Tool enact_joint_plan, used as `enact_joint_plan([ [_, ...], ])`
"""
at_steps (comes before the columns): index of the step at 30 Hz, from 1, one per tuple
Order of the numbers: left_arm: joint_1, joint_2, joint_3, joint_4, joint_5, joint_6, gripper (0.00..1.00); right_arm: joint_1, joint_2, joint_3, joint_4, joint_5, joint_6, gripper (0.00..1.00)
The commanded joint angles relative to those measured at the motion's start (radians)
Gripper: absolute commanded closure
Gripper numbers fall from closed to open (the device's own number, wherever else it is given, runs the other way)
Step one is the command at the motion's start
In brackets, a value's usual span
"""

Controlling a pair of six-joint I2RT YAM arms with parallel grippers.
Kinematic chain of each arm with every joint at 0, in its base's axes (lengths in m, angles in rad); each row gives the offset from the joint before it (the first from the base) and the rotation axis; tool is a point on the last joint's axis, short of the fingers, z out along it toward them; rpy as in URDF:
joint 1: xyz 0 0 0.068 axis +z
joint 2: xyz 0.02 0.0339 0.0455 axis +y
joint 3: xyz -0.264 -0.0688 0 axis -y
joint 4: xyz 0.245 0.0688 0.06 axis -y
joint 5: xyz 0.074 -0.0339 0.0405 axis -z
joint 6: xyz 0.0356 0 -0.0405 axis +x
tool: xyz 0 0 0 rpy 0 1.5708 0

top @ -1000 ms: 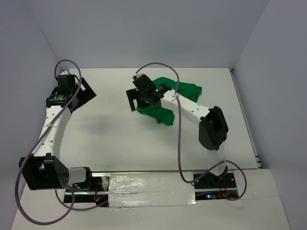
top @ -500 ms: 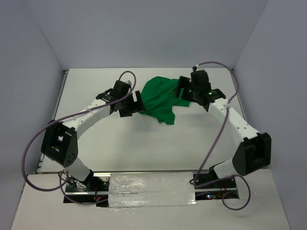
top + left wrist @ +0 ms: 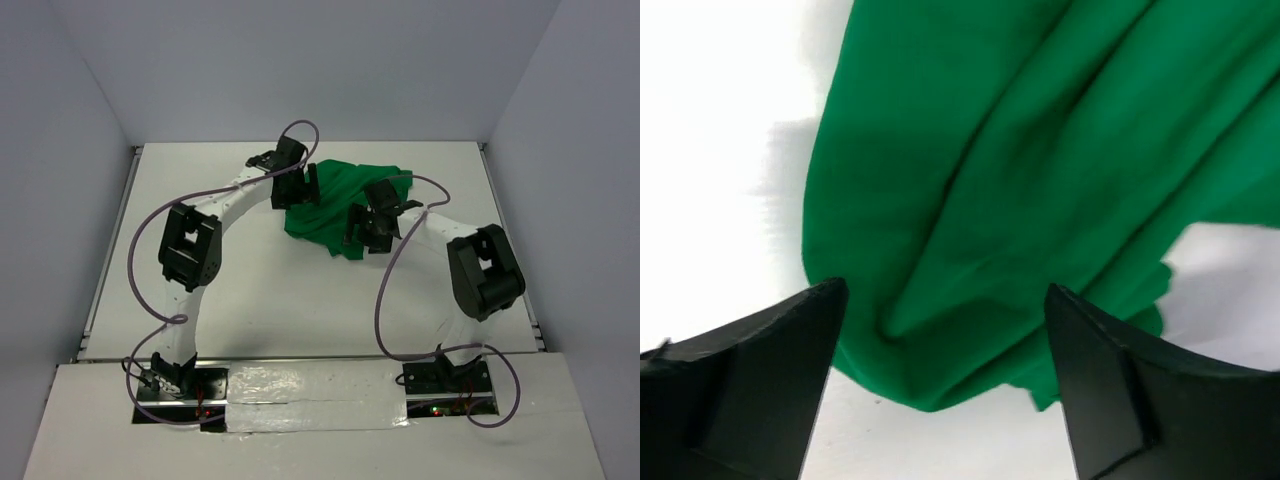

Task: Fold and stack the t-shirts
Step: Move the tshirt to the center of the board

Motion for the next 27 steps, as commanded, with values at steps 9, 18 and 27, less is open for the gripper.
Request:
enact_joint_plan([
  [9,-0.004,0.043,-0.010,-0.011,0.104,0.049,0.93,0.023,0.081,0.105,0.085,-0.039,0.066,1.00],
  [18,0.054,-0.030,0.201,0.055,0.290,-0.041,1.00,-0.008,-0.169,0.439,-0.151,0.175,-0.041,1.00],
  [27,0.238,-0.424,0.260,0.150,0.306,-0.162,1.00,-0.057,-0.001,1.411,-0.359,-0.118,-0.086,1.00],
])
